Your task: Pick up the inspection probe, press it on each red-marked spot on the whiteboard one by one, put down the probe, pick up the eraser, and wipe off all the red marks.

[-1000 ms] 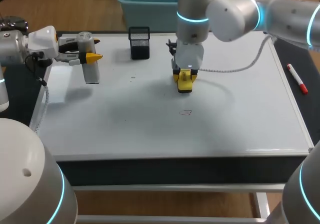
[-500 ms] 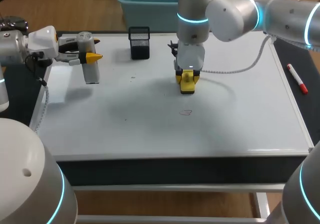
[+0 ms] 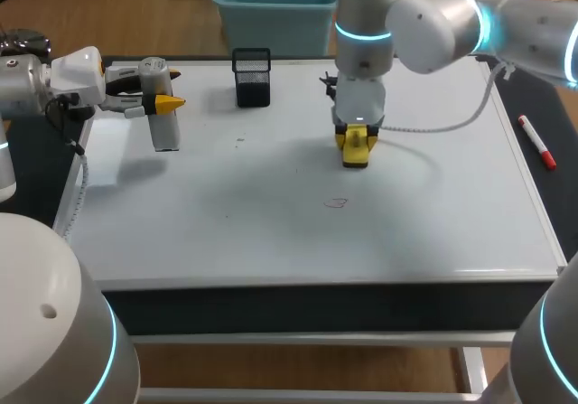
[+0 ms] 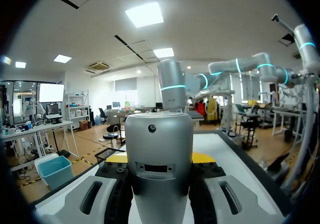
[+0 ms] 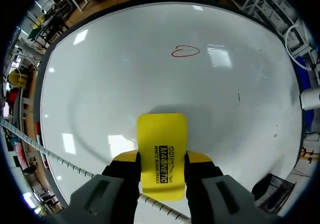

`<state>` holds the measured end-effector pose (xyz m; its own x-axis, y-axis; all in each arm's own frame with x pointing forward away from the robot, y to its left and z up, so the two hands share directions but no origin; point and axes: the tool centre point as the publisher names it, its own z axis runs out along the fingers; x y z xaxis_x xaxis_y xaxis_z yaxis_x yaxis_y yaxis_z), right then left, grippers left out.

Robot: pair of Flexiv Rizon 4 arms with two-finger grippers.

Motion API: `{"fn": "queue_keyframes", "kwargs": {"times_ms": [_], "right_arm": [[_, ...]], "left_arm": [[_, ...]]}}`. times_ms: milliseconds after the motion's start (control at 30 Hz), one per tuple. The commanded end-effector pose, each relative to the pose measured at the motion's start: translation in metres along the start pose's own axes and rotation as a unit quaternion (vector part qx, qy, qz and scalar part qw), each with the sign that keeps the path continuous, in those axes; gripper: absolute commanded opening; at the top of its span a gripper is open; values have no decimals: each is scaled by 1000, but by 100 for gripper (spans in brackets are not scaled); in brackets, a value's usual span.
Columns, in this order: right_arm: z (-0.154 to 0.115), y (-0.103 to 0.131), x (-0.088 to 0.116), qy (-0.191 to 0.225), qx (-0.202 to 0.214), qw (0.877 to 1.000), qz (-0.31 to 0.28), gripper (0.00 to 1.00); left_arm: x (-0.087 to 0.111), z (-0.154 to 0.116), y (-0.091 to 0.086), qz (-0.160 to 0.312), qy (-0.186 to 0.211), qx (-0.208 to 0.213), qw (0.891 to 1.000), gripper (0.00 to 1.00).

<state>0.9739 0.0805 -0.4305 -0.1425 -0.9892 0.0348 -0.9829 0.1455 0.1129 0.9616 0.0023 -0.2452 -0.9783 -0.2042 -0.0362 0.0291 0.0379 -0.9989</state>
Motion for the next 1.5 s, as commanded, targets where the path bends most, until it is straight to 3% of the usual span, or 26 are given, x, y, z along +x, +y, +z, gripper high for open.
{"fn": "queue_keyframes", "kwargs": {"times_ms": [33, 333, 567, 700, 900, 1233, 1500], "right_arm": [[-3, 1, 16, -3, 3, 1000, 6, 0], [-6, -4, 40, -2, 8, 1000, 28, 0], [-28, 1, 56, -7, 29, 999, 19, 0], [-48, -1, 77, -21, 32, 999, 14, 0], [-59, -14, 114, -30, 44, 997, 51, 0], [-62, -48, 176, -32, 44, 993, 106, 0], [-55, -59, 209, -31, 34, 991, 129, 0]], "left_arm": [[0, 0, -1, 0, 0, 0, 1000, 0], [0, 0, -1, 0, 0, 0, 1000, 0], [0, 0, -1, 0, 0, 0, 1000, 0], [0, 0, -1, 0, 0, 0, 1000, 0], [0, 0, -1, 0, 0, 0, 1000, 0], [0, 0, -1, 0, 0, 0, 1000, 0], [0, 0, -1, 0, 0, 0, 1000, 0]]}}
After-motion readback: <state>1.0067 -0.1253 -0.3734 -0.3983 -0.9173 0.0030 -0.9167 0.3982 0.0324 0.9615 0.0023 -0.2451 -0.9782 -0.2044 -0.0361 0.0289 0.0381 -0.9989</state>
